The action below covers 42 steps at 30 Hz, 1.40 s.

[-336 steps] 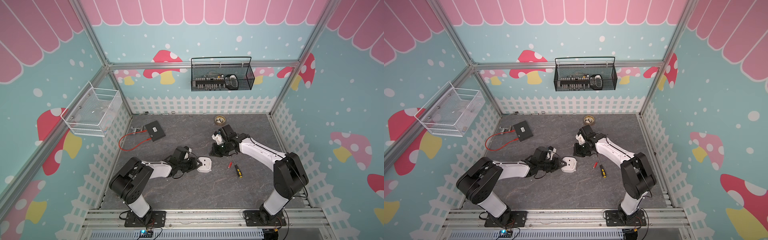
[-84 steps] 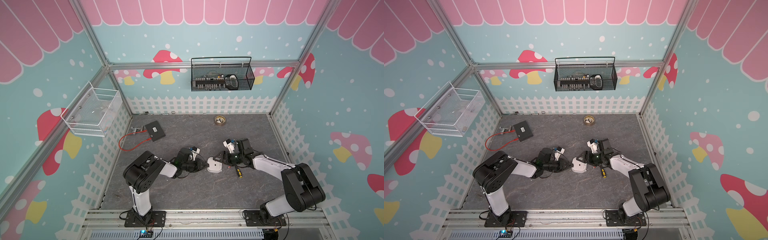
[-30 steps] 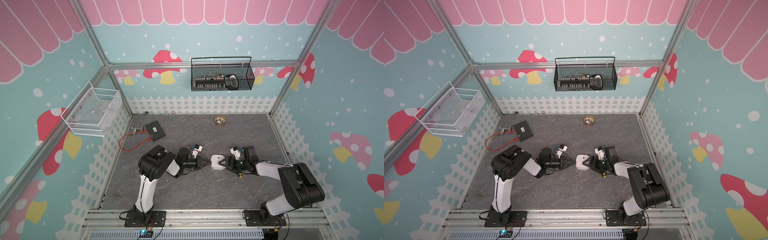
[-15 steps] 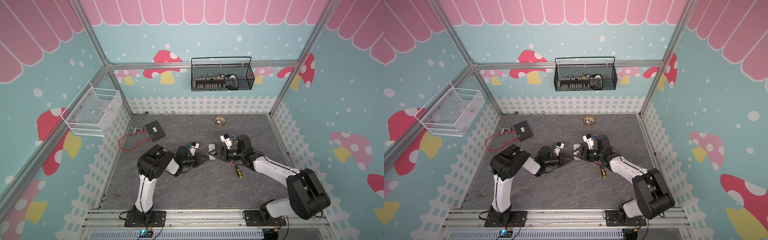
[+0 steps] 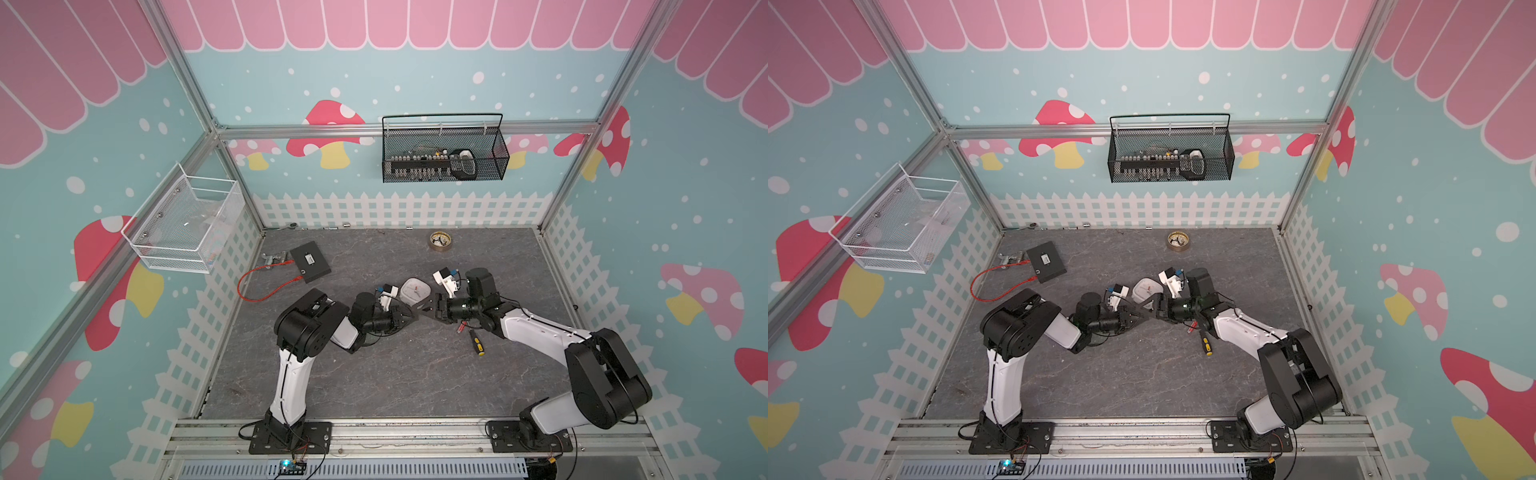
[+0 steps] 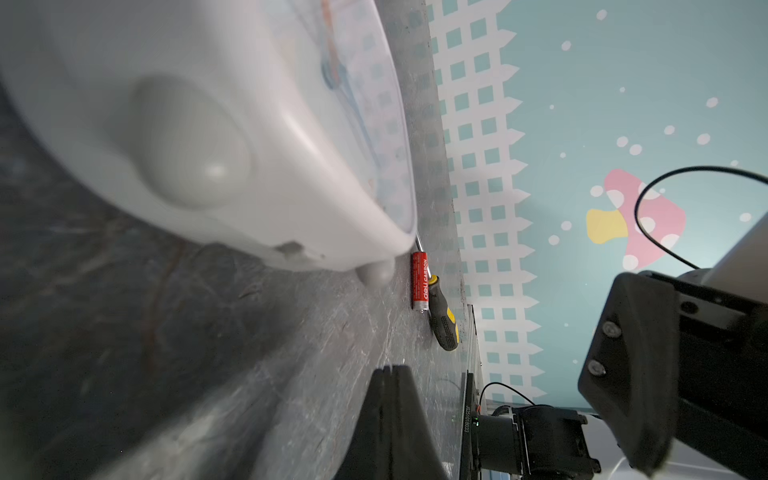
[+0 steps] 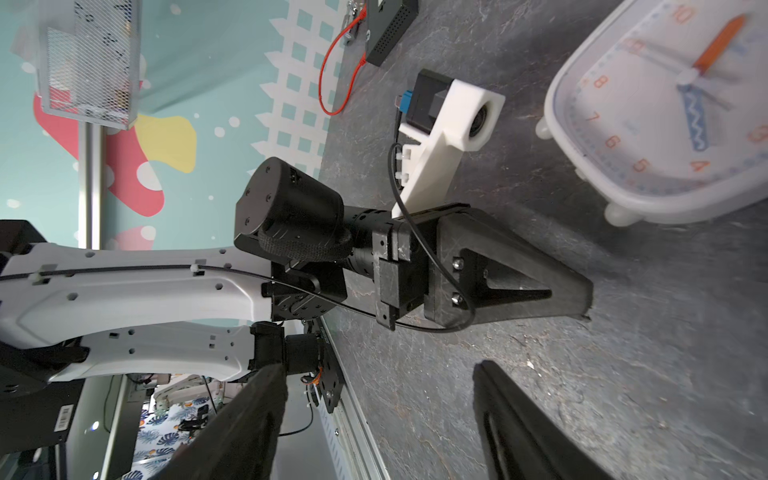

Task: Remove the battery from the alarm
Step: Adjust the alarm at the center of the board.

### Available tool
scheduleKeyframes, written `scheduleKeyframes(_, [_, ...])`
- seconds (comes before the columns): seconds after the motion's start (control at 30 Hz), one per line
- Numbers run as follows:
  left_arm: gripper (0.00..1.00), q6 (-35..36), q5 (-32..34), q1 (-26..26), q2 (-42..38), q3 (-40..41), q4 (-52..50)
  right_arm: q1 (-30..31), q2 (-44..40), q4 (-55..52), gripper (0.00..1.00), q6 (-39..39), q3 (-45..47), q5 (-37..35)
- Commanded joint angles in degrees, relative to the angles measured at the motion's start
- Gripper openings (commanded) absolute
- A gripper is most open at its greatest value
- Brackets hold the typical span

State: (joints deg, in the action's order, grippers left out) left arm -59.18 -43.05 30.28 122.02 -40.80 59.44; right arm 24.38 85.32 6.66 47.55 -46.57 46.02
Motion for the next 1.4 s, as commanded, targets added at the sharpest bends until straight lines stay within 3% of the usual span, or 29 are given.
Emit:
scheduleKeyframes(0.0, [0.00, 3.6, 4.0, 3.4, 12.8, 7.9, -32.4, -1.2, 0.5, -13.2, 0.76, -9.1, -8.0, -9.2])
scheduleKeyframes(0.1, [0.03, 3.4, 4.3, 3.3, 11.3, 8.8, -32.1, -1.8, 5.7, -22.7, 0.73, -15.7, -18.5, -19.3])
scheduleKeyframes(0.23, [0.44, 1.7, 5.5, 3.4, 5.9, 11.2, -31.4, -2.6, 17.5, -33.7, 0.65, -22.8, -36.8, -28.2])
scheduleKeyframes(0.27, [0.50, 1.4, 6.3, 3.3, 3.9, 11.7, -31.8, -2.7, 21.3, -36.0, 0.64, -24.3, -42.1, -29.8])
scheduleKeyframes(0.47, [0.57, 0.5, 10.7, 3.1, -6.8, 11.9, -37.6, -2.8, 36.7, -45.3, 0.59, -29.6, -59.9, -31.0])
scheduleKeyframes(0.67, [0.60, -0.1, 12.6, 2.1, -8.7, 7.4, -40.9, -2.8, 44.4, -50.5, 0.60, -32.2, -68.6, -29.5])
scheduleKeyframes(0.9, [0.62, -0.3, 13.6, 0.0, -6.7, 0.9, -43.2, -2.8, 45.9, -51.5, 0.60, -34.4, -65.7, -27.5])
scheduleKeyframes(1.37, [0.62, 4.6, 15.6, -5.6, 0.1, -11.7, -50.6, -1.5, 34.1, -38.8, 0.52, -31.7, -40.2, -20.4])
